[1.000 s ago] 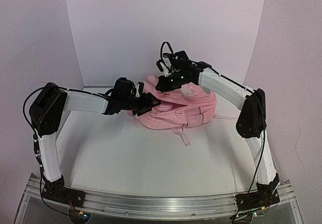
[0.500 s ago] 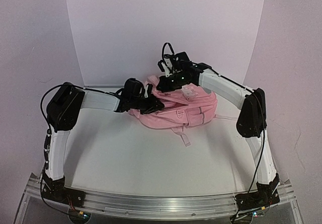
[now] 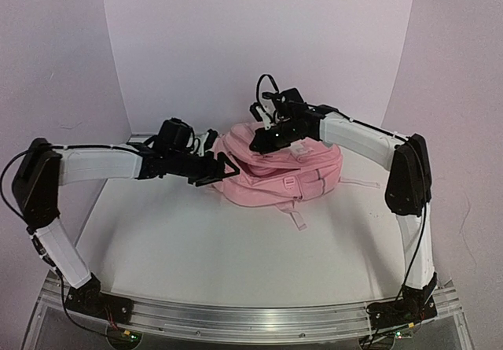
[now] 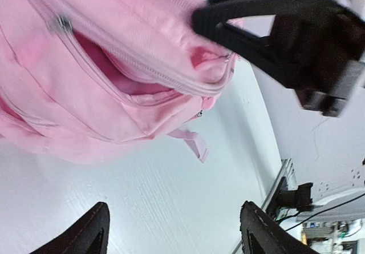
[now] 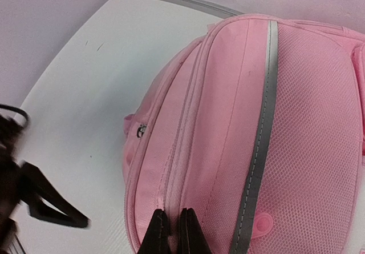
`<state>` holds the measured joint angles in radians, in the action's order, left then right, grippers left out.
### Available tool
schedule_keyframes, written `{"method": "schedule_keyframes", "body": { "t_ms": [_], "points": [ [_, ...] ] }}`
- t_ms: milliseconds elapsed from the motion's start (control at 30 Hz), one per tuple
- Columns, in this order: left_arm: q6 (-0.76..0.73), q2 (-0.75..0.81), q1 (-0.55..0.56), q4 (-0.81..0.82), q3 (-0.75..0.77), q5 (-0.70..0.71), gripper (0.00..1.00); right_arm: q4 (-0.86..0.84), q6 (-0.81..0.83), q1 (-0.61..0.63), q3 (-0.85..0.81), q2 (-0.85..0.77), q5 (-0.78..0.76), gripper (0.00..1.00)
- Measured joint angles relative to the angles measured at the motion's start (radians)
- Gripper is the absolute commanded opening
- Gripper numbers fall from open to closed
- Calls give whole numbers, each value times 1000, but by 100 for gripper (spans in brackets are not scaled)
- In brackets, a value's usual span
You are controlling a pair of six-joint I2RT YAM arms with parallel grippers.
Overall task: Pack the student bag
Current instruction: Place the personal item in the student bag, then adjust the student bag at the center of the board.
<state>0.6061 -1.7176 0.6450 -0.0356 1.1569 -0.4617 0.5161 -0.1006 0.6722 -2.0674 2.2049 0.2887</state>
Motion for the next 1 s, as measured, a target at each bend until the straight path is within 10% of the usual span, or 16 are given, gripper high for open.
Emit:
{"method": "schedule_keyframes", "body": {
  "t_ms": [333,1000],
  "points": [
    [-112,216,-78,-249,-29,142,99,-8,342,-4,390,-283,46,0],
    [-222,-340,-119,-429,538,-63,97,36,752,-229,590,-403,1,0]
  ]
}}
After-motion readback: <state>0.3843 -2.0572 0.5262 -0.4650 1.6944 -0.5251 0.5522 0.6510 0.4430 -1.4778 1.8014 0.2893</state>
